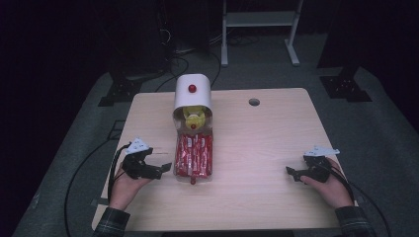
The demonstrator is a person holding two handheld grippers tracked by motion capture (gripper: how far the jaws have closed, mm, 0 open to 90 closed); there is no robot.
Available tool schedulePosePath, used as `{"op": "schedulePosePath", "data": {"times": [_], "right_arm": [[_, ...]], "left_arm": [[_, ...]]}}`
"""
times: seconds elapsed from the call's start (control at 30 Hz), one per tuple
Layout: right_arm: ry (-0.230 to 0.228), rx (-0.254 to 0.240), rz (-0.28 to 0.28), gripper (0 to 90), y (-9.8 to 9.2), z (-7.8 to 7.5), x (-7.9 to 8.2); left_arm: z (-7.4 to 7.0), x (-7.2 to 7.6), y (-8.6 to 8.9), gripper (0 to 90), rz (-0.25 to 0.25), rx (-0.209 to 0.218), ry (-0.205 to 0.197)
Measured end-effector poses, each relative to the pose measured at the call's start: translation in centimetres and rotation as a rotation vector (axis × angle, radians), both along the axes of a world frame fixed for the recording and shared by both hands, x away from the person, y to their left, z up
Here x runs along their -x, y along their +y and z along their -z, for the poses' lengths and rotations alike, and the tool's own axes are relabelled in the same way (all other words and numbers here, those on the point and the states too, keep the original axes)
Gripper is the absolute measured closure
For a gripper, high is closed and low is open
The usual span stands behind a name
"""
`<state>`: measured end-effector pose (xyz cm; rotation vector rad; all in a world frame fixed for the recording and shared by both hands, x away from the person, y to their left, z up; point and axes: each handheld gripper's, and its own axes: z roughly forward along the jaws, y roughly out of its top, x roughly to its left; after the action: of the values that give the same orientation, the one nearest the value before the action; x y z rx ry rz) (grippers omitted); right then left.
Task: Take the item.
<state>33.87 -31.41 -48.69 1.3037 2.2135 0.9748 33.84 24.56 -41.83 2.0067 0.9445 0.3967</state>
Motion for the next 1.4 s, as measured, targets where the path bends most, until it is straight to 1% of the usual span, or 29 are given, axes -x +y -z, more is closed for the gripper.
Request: {"op": "schedulePosePath", "data": {"times": [0.03,0.07,0.2,0.4,0.57,0.7,0.77,0.87,1.0,1.23,1.33,1.4], "right_arm": [[0.0,0.0,0.0,12.0,0.0,0.0,0.0],[0.0,0.0,0.0,12.0,0.0,0.0,0.0],[0.0,0.0,0.0,12.0,0.0,0.0,0.0],[-0.001,0.0,0.0,12.0,0.0,0.0,0.0],[0.0,0.0,0.0,12.0,0.0,0.0,0.0],[-0.001,0.0,0.0,12.0,0.0,0.0,0.0],[-0.001,0.001,-0.001,12.0,0.0,0.0,0.0],[-0.001,0.001,-0.001,12.0,0.0,0.0,0.0],[-0.001,0.0,0.0,12.0,0.0,0.0,0.0],[-0.001,0.0,0.0,12.0,0.0,0.0,0.0],[-0.001,0.001,-0.001,12.0,0.0,0.0,0.0],[-0.001,0.0,-0.001,12.0,0.0,0.0,0.0]], "left_arm": [[0.0,-0.1,-0.1,0.2,0.006,0.008,-0.002],[0.0,-0.1,-0.2,2.6,0.008,0.017,-0.005],[-0.1,-0.2,-0.6,3.0,0.017,0.008,-0.007],[-0.5,-0.4,-1.2,4.1,0.027,0.019,-0.019],[-0.6,-0.6,-1.9,5.1,0.044,0.019,-0.018],[-0.8,-0.6,-2.4,6.9,0.054,0.014,-0.029],[-0.8,-0.6,-2.5,8.0,0.057,0.023,-0.038],[-0.8,-0.7,-2.8,9.3,0.055,0.028,-0.039],[-0.9,-0.9,-3.1,12.1,0.063,0.024,-0.041],[-1.1,-1.4,-4.0,14.4,0.075,0.029,-0.042],[-1.1,-1.6,-4.4,16.2,0.081,0.023,-0.04],[-1.0,-1.8,-4.6,19.1,0.088,0.02,-0.04]]}}
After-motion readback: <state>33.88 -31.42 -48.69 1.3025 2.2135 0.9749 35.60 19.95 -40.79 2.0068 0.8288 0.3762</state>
